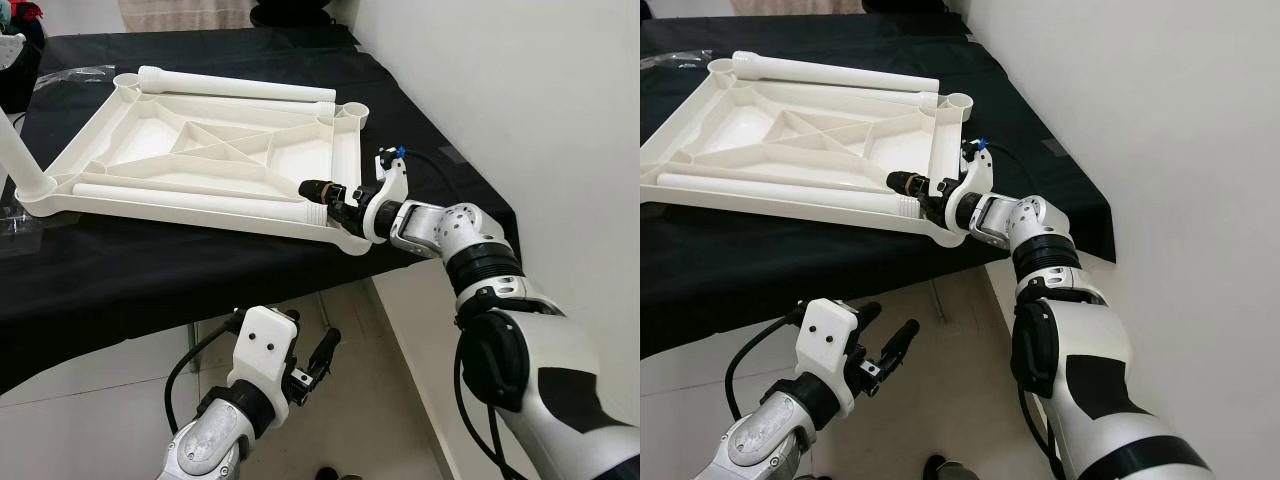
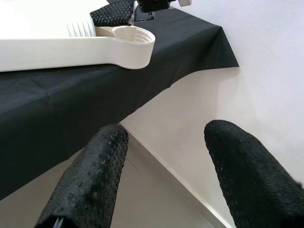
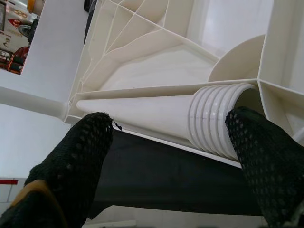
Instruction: Building children table
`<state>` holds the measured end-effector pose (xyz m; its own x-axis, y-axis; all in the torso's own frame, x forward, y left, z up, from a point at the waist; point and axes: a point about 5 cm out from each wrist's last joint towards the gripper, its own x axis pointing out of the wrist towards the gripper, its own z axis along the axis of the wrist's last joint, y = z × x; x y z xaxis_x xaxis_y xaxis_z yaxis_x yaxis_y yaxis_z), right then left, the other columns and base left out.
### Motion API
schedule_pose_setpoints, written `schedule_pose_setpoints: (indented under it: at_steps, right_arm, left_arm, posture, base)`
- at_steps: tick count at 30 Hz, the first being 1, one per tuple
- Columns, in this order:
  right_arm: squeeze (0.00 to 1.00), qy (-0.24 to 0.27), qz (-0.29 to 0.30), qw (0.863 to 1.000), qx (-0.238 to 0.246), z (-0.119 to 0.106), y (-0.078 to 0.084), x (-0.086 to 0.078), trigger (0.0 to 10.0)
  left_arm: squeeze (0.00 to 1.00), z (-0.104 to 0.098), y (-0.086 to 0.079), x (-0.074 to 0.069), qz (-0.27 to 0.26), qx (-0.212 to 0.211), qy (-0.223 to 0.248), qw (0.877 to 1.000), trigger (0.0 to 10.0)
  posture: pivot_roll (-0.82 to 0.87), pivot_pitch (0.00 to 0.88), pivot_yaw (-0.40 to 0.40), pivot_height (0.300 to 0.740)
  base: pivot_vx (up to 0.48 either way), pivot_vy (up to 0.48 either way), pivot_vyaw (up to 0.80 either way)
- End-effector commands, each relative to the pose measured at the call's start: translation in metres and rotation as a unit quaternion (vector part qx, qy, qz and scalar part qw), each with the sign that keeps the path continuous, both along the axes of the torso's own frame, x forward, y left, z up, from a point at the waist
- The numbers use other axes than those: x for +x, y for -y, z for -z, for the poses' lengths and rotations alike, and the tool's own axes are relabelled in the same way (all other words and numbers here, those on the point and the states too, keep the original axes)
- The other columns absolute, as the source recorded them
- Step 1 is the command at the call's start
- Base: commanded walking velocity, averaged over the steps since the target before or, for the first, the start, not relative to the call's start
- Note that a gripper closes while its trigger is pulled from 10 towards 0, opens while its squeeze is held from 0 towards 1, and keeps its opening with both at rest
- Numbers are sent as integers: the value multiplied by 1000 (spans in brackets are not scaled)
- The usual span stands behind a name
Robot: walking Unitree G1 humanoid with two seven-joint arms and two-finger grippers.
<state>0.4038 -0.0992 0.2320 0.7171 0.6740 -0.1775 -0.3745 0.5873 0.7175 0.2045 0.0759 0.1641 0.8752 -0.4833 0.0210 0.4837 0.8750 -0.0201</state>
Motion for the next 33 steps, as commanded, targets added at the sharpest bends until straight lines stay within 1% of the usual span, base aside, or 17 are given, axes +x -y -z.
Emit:
schedule_pose_setpoints:
  at_steps: [1,4,8,21,23,29,33]
  right_arm:
    - [0,-19,-7,1000,-2,11,-2,-3,10000]
    - [0,-22,-7,1000,-8,14,-4,-3,10000]
    - [0,-27,-1,1000,0,16,-8,-3,10000]
    - [0,-18,21,1000,2,18,-15,1,10000]
    - [0,-9,19,1000,8,16,-16,1,10000]
    - [0,0,14,1000,2,14,-16,2,10000]
    - [0,6,-10,1000,4,15,-18,0,10000]
  left_arm:
    - [0,1,1,-3,5,8,0,1000,10000]
    - [0,0,1,-2,4,7,2,1000,10000]
    - [0,-1,2,-2,3,8,3,1000,10000]
    - [0,-4,2,-6,2,7,2,1000,10000]
    - [0,-4,2,-7,1,7,1,1000,10000]
    - [0,-4,2,-12,0,4,-3,1000,10000]
    - [0,-5,2,-15,1,3,-7,1000,10000]
  posture:
    - [89,195,-138,740]
    - [86,201,-136,740]
    - [87,207,-136,740]
    - [96,236,-142,740]
    - [96,243,-142,740]
    - [95,264,-148,740]
    - [98,284,-155,740]
  base:
    - [0,0,0]
    - [0,0,0]
    - [0,0,0]
    - [0,0,0]
    - [0,0,0]
    - [0,0,0]
    - [0,0,0]
